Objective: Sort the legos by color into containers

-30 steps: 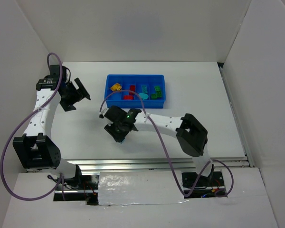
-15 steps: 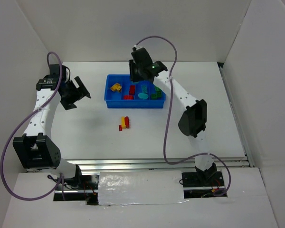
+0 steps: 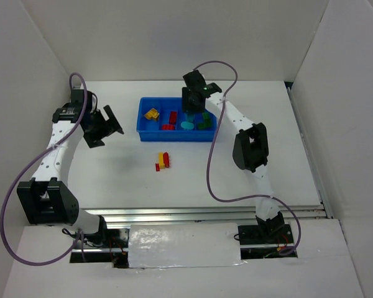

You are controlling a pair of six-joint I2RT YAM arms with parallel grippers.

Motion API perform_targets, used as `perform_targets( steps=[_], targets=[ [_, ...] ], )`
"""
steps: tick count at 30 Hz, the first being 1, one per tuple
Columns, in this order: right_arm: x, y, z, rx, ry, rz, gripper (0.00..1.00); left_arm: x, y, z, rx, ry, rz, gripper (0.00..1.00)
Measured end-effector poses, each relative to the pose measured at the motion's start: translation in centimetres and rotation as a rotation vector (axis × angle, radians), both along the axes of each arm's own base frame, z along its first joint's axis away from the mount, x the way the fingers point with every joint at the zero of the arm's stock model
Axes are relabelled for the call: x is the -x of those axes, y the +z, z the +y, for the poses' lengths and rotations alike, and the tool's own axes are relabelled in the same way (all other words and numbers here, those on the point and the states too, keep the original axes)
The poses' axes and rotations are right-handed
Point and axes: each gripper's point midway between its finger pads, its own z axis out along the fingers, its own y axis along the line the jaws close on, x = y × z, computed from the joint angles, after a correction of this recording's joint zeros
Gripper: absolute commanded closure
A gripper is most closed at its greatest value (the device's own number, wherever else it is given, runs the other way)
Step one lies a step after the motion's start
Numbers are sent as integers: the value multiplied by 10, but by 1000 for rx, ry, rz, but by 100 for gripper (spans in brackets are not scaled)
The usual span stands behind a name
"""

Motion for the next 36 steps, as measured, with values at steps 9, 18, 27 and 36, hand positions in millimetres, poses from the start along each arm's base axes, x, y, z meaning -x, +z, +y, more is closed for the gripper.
perform_targets(
  steps=[9,18,27,36],
  targets=[
    [5,7,13,-46,42,2,27,-2,2,-7,11,-22,-14,1],
    [126,63,76,-35,233,-19,20,-2,1,3,-41,16,-11,1],
    [223,17,118,26,387,145,29,-1,9,7,-51,49,-35,0],
    [220,-48,95,159,319,253,32,-1,6,7,-52,47,-34,0]
  ],
)
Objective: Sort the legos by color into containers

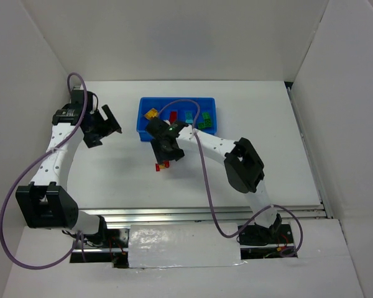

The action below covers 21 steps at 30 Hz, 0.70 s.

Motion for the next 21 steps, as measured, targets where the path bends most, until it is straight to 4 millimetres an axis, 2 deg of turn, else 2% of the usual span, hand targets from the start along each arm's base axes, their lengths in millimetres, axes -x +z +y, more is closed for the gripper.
perform_targets(
  steps=[2,6,12,16,18,21],
  targets=[
    [1,-13,0,20,0,19,26,1,-1,-1,2,-2,3,1],
    [2,-33,0,49,4,50,23,-1,0,-2,9,-8,-4,0],
    [-5,-39,9,33,2,55,24,-3,1,-4,18,-18,-14,0],
    [-13,-36,15,2,-4,51,28,-2,-3,-6,27,-24,-7,1],
    [-18,-38,16,-9,-12,54,35,-1,-4,-6,29,-25,-2,1],
    [-25,-45,17,-18,-28,67,39,-1,-4,-7,32,-28,-2,1]
  ],
)
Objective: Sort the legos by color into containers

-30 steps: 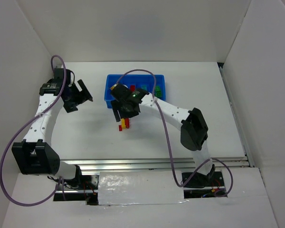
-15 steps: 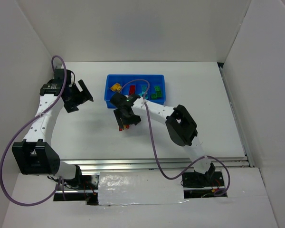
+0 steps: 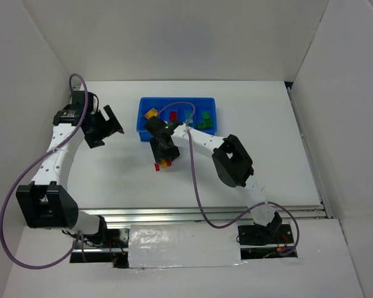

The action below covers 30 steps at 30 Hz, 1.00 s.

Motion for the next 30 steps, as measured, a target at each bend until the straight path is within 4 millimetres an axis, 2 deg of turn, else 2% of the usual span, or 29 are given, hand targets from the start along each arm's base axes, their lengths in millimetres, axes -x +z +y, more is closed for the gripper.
perform_targets(
  steps=[5,11,15,18,25,27,30],
  targets=[
    [-5,-10,-3,2,-13,21,55,0,0,-1,5,-5,2,1],
    [-6,-7,-8,3,-24,11,63,-1,-2,-5,18,-35,4,1],
    [1,7,-16,-6,-29,5,65,-7,0,-18,81,-86,-19,0],
    [6,38,-19,-60,-28,-28,65,-15,7,-39,178,-149,-56,1],
    [0,155,-3,-312,-7,-205,65,-38,37,-98,495,-270,-132,0],
    [-2,172,2,-349,-2,-231,65,-45,48,-121,575,-320,-151,0],
    [-6,184,6,-376,0,-253,65,-47,59,-151,678,-388,-157,1]
  ],
)
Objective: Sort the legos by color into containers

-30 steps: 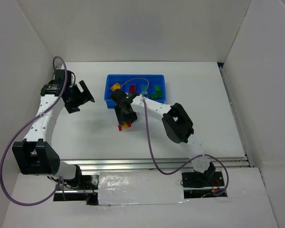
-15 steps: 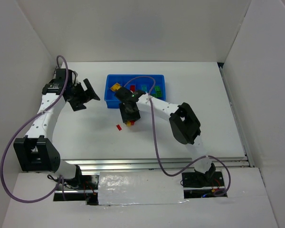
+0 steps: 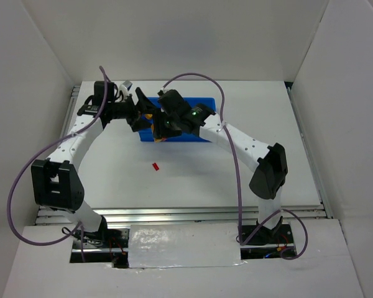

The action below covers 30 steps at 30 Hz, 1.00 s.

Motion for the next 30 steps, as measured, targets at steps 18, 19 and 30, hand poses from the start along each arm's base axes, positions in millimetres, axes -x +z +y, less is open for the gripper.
perform_targets(
  steps=[18,19,30],
  targets=[
    [-18,16,-16,-40,-91,-16,65,9,-1,-23,63,-61,33,1],
    [-20,19,-19,-46,-100,-18,65,9,-1,-22,63,-60,37,1],
    [-22,30,-20,-127,-64,14,64,5,3,-21,82,-72,18,7]
  ],
)
